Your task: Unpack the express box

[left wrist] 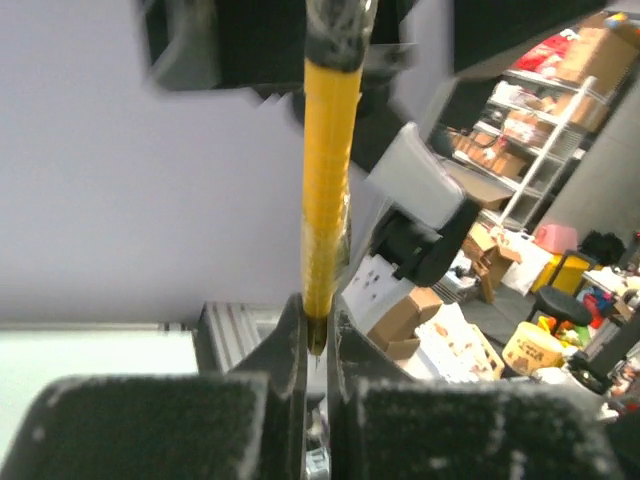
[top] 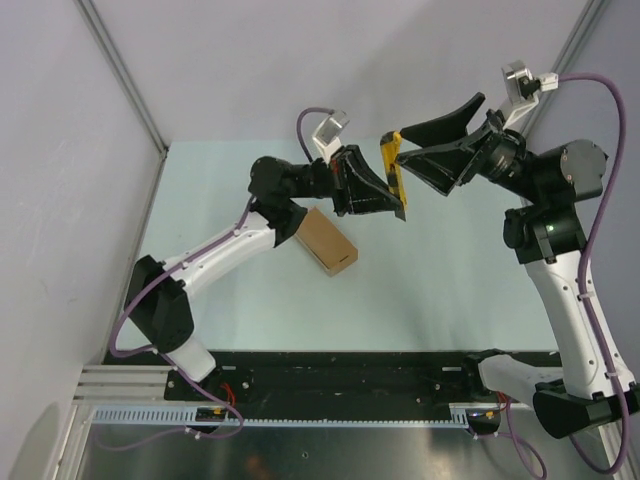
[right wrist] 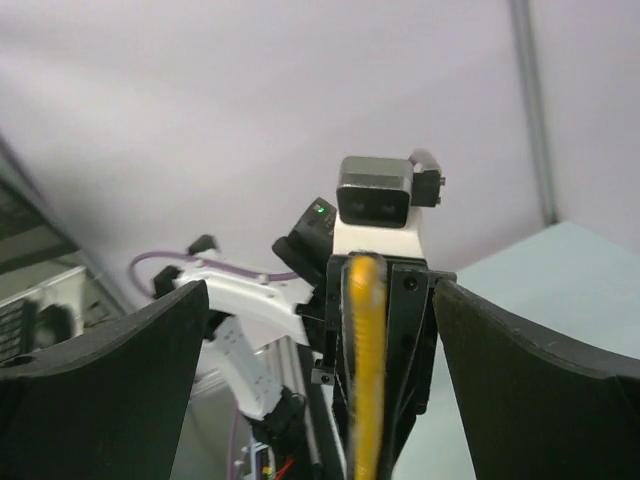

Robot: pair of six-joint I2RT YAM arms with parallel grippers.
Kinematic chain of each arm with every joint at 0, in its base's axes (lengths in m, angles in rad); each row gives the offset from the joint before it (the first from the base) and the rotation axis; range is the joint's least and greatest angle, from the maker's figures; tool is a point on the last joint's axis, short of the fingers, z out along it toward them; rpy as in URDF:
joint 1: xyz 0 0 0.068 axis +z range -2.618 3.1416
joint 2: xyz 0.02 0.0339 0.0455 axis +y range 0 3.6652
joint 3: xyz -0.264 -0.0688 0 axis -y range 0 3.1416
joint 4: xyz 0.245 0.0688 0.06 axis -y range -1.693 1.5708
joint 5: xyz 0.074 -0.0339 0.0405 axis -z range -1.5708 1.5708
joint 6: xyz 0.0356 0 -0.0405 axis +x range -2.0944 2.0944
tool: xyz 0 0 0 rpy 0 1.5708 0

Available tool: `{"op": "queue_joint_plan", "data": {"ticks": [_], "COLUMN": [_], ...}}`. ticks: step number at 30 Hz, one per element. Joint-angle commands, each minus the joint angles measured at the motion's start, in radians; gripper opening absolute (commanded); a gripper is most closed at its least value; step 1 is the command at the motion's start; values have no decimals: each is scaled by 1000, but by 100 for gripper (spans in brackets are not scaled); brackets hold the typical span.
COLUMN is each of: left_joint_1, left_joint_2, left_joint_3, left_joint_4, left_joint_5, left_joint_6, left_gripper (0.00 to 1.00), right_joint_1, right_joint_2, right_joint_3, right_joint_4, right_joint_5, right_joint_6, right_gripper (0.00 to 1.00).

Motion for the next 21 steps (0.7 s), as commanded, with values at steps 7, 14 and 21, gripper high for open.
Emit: {"op": "queue_joint_plan", "data": {"ticks": [7, 14, 21], "left_joint_1": [21, 21, 32], "left_joint_2": [-135, -167, -174], "left_joint_3": [59, 61, 94], "left_joint_4": [-786, -918, -1001], "left_joint_5": [-121, -153, -103], "left_joint_6": [605, 712, 754], "left_gripper": [0, 0, 0], "right_joint_1": [-14, -22, -10], "right_joint_2": [54, 83, 102], "right_joint_3": [121, 128, 118], "right_joint_4": [-479, -552, -554], "right_joint_5": [113, 115, 17], "right_joint_6": [-336, -396, -416], "right_gripper": [93, 86, 54]}}
